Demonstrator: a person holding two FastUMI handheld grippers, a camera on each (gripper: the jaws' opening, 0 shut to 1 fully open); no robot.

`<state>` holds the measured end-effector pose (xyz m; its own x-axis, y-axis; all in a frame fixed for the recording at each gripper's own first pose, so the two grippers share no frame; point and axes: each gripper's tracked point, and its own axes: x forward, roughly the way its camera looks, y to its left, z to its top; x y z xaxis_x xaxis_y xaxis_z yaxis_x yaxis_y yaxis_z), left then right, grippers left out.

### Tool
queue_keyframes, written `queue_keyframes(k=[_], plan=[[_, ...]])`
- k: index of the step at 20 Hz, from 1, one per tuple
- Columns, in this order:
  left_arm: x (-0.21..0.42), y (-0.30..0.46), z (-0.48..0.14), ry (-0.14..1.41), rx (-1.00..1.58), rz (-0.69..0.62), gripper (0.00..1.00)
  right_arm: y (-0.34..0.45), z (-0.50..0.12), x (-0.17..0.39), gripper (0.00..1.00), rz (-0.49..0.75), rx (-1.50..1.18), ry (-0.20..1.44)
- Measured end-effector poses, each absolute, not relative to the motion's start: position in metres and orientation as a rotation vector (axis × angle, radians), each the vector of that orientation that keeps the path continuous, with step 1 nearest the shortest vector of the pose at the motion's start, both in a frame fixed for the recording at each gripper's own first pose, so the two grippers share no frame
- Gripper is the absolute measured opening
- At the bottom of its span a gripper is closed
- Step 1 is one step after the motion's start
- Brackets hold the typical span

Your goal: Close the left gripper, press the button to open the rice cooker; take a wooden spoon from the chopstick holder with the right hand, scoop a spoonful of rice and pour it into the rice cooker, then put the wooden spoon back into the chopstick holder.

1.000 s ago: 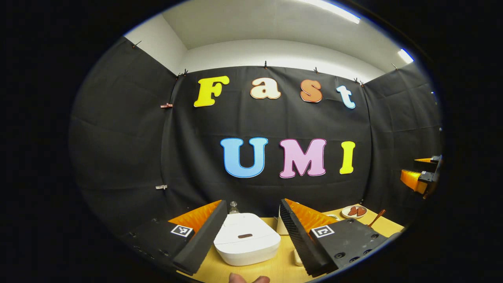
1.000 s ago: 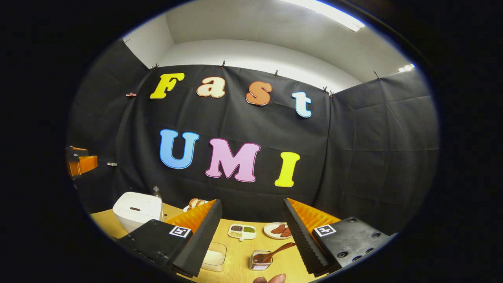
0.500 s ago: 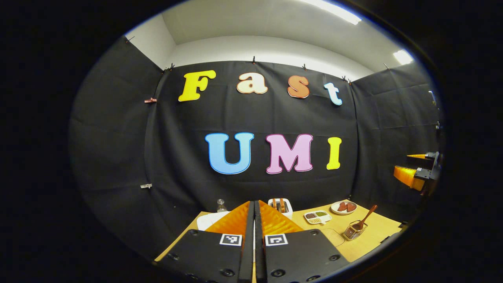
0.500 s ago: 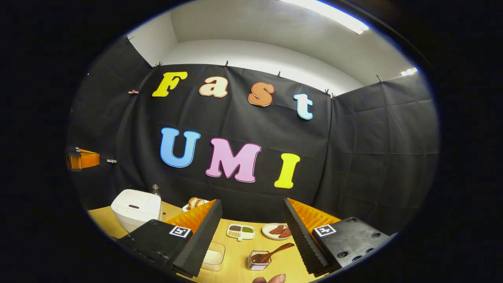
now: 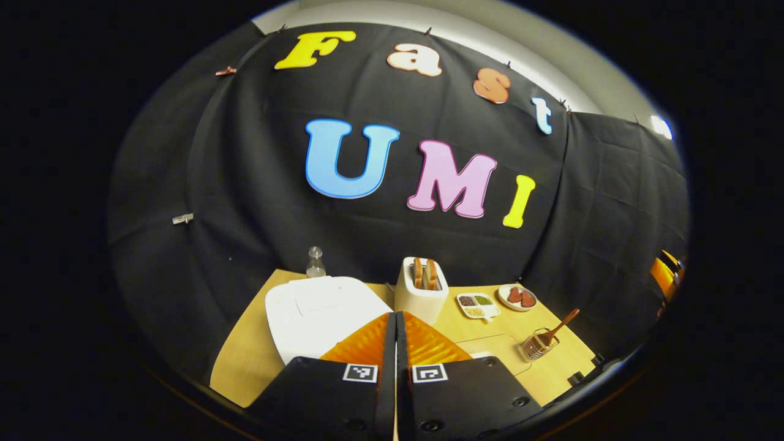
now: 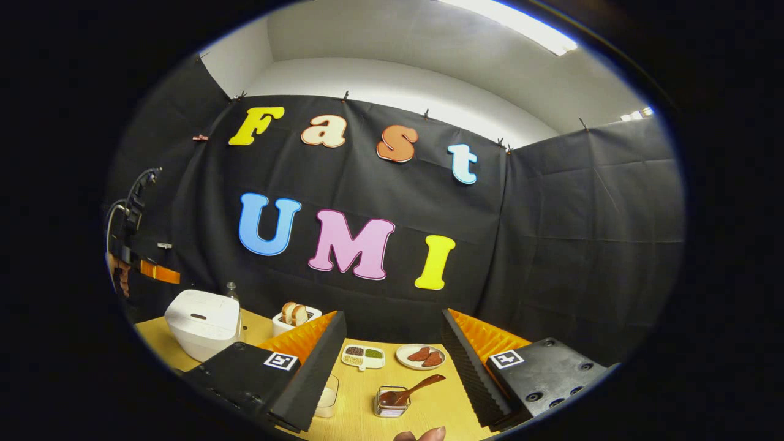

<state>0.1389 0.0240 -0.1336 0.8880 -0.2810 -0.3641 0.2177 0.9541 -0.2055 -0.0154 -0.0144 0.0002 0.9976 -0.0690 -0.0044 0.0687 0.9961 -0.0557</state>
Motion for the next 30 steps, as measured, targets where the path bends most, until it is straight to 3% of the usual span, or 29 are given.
queue_keyframes(k=[11,20,25,30], plan=[[0.204,0.040,-0.251,0.771,-0.170,-0.253,0.06,-0.049,-0.003,-0.033,0.97,-0.163,-0.080,0.018],[0.199,0.039,-0.274,0.874,-0.149,-0.228,0.07,-0.060,-0.013,-0.032,0.97,-0.199,-0.089,0.044],[0.198,0.039,-0.267,0.816,-0.082,-0.232,0.07,-0.060,-0.020,-0.029,0.97,-0.194,-0.091,0.058],[0.216,0.051,-0.194,0.545,-0.067,-0.178,0.10,-0.065,-0.025,-0.027,0.97,-0.196,-0.085,0.069]])
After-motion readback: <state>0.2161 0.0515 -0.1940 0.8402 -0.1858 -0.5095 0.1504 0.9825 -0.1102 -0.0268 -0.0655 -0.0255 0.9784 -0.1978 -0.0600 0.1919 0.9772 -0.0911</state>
